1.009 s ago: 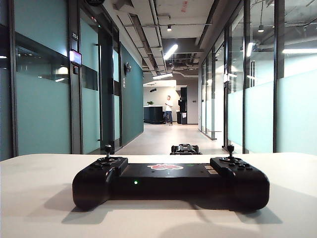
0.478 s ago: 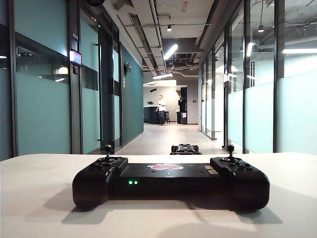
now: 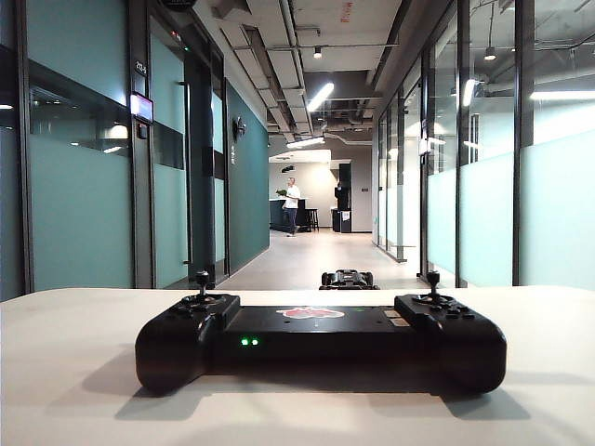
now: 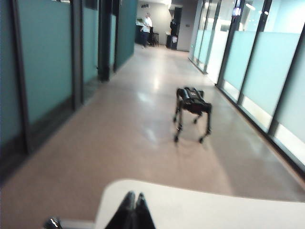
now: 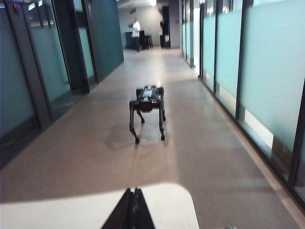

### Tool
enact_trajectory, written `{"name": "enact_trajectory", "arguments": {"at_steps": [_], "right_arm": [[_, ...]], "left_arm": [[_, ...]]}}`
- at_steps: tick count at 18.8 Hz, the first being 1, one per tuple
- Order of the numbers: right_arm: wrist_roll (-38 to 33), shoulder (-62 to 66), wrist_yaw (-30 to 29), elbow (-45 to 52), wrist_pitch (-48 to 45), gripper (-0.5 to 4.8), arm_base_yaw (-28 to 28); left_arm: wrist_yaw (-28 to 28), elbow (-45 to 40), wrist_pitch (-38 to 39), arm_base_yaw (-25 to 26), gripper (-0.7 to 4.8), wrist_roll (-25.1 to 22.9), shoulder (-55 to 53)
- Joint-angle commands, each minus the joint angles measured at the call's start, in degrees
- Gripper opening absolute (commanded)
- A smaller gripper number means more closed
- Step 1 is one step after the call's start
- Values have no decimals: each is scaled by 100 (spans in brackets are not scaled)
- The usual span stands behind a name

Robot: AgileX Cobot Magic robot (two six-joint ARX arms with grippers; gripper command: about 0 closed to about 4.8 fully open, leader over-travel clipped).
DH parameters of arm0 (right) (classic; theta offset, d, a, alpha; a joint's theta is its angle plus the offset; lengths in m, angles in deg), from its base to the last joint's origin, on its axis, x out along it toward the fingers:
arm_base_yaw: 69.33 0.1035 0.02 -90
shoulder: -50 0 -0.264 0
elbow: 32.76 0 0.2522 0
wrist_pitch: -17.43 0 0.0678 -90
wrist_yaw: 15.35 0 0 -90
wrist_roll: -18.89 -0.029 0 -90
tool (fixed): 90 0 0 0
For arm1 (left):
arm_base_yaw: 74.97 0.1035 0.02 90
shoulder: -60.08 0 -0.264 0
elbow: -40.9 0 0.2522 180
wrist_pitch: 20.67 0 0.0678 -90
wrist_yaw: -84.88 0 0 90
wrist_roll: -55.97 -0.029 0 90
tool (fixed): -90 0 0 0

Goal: Push the left joystick on the remote control sitting on the white table forward to make the robot dog walk in a straight line until it approaches the door.

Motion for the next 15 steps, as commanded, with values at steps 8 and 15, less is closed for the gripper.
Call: {"name": "enact_trajectory", "arguments": {"at_steps": [8, 15], "right_arm": [[-553, 2173, -713, -2149, 907, -4, 11], [-1051, 3821, -994, -3595, 1849, -5, 723]], "left_arm": [[1397, 1873, 37, -146, -5, 612, -2557], [1370, 3185, 444, -1453, -5, 553, -4304]]}}
